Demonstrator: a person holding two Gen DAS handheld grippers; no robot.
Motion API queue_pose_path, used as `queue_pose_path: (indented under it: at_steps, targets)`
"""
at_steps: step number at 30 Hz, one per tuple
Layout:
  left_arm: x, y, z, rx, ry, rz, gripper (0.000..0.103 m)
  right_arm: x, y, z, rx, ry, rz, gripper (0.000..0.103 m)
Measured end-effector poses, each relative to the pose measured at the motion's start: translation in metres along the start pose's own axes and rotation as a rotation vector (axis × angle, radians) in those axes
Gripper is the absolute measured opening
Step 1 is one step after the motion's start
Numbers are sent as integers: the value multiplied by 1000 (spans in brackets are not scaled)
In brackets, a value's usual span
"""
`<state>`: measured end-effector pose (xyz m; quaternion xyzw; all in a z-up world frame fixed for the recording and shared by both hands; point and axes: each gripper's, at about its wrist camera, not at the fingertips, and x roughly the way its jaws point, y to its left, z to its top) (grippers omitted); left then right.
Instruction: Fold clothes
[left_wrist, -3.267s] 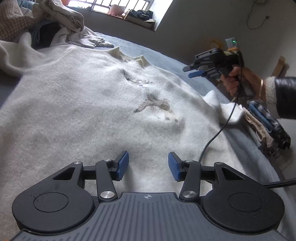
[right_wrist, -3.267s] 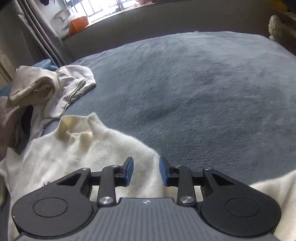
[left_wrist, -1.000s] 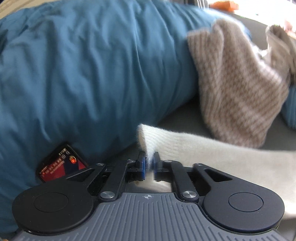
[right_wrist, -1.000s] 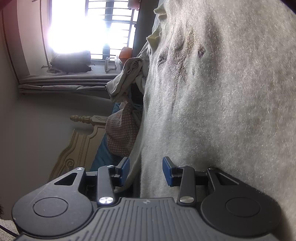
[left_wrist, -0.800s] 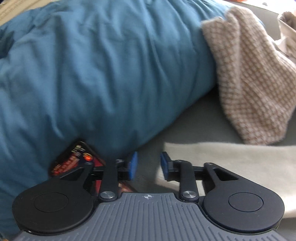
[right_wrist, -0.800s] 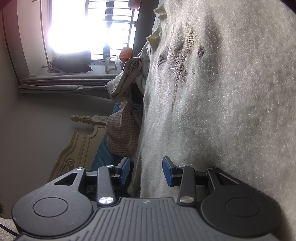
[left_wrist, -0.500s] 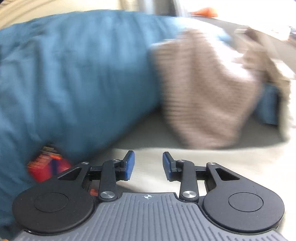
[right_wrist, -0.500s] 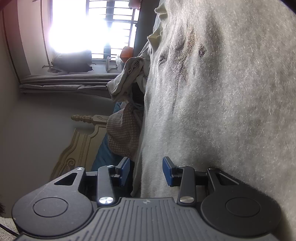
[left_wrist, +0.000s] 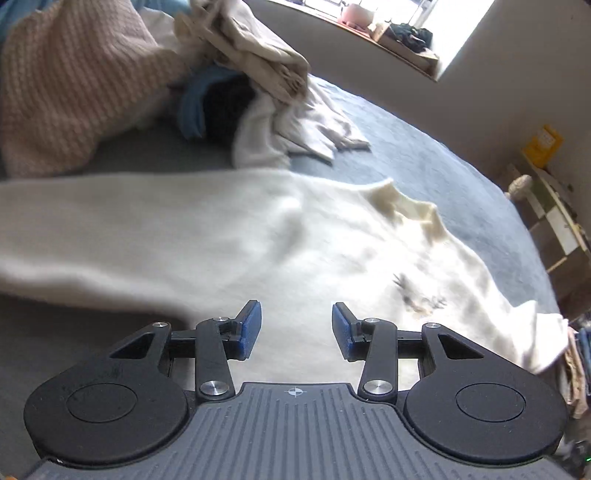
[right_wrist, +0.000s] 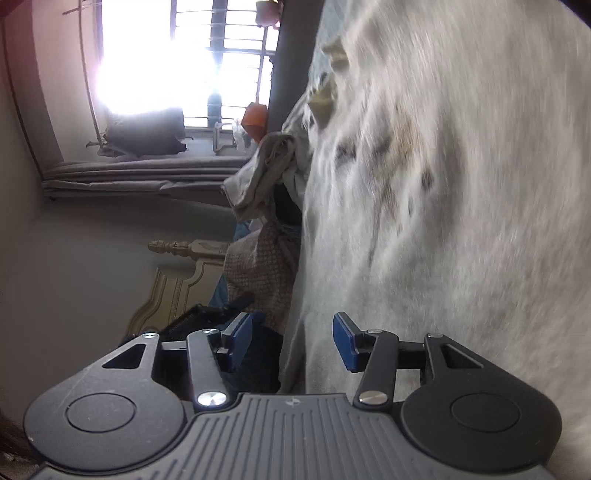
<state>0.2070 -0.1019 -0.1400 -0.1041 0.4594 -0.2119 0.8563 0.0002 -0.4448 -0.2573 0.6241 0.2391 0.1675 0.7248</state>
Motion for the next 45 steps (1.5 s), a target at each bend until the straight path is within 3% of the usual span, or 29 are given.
queue_pose_path:
  at_steps: [2, 5, 10, 13, 18, 27, 29, 32, 36, 39, 45]
  targets:
    - [17, -8, -5, 1, 11, -15, 42, -36, 10, 23, -46, -76, -45, 58]
    - [30, -18, -14, 28, 2, -5, 42, -99, 21, 66, -113, -214, -181, 58]
    - [29, -23, -28, 61, -11, 33, 42, -189, 30, 149, -179, -526, -580, 59]
    - [28, -24, -30, 79, -16, 43, 42, -211, 26, 199, -211, -635, -767, 60]
    - [29, -38, -21, 160, -36, 59, 42, -211, -1, 268, -132, -629, -811, 61]
    - [37, -63, -16, 262, -47, 12, 42, -197, -30, 325, -4, -723, -822, 59]
    - [42, -71, -19, 282, -45, -2, 42, -192, -32, 333, 3, -709, -844, 40]
    - [51, -88, -22, 325, -57, -40, 42, -186, -14, 330, -73, -699, -850, 14]
    - [71, -124, -27, 404, -79, -88, 42, -181, 40, 306, -310, -702, -830, 11]
    - [88, -152, -35, 472, -92, -122, 42, -194, 80, 280, -474, -804, -845, 11]
    - [129, -171, -55, 579, -41, -37, 42, -225, 86, 272, -430, -885, -900, 8]
